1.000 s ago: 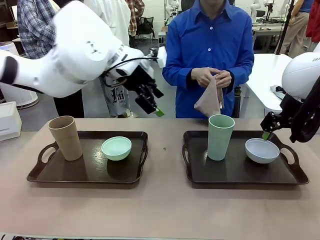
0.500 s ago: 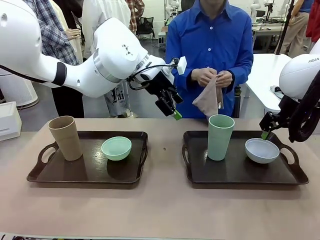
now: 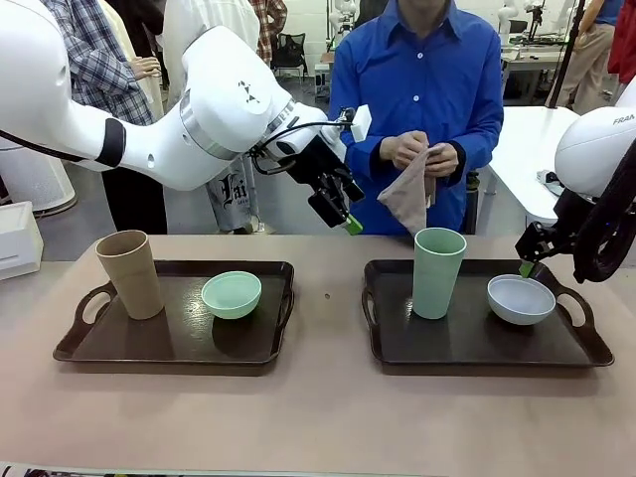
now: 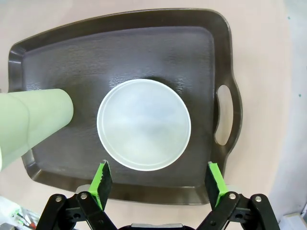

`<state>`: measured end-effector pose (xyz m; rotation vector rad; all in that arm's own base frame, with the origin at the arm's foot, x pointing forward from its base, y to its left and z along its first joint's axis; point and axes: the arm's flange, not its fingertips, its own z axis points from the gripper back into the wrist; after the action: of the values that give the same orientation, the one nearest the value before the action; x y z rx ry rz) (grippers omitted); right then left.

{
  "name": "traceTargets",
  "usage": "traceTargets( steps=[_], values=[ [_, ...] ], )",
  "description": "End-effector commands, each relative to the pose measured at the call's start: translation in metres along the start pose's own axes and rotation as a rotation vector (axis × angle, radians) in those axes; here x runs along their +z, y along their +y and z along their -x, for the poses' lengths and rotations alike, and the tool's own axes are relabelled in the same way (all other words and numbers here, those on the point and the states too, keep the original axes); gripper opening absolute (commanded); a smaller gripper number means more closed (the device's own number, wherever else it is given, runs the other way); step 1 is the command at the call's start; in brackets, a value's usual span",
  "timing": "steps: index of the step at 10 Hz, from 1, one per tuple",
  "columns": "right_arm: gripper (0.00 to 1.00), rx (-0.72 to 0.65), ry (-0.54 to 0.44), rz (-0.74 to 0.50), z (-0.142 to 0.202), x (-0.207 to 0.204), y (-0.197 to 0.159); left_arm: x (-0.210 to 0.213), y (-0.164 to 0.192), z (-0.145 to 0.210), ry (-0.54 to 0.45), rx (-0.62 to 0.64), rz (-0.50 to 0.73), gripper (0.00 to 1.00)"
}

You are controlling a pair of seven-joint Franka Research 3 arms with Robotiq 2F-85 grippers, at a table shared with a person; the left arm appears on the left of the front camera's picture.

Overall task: Set up a tray with a mat and arrange the tableware.
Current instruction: Pick up the Picnic Bowl and Reusable plastic cup from the Handle tray in front of the human's position and hold them in the air.

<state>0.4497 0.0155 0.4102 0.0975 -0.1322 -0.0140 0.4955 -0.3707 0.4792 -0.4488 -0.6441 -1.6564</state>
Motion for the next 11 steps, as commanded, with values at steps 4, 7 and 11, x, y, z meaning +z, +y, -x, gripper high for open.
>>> traceTargets(
  steps=[4,7,11],
  values=[
    [1.00,-0.045,-0.034,0.067,-0.030,-0.047,-0.015,-0.063,0.016,0.018,-0.164,0.062,0.082,1.00],
    [1.00,-0.063,-0.044,0.106,-0.037,-0.064,-0.027,-0.101,0.015,0.030,-0.184,0.084,0.070,1.00],
    [1.00,-0.047,-0.046,0.083,-0.030,-0.065,-0.033,-0.137,0.019,0.027,-0.232,0.092,0.007,1.00]
  ],
)
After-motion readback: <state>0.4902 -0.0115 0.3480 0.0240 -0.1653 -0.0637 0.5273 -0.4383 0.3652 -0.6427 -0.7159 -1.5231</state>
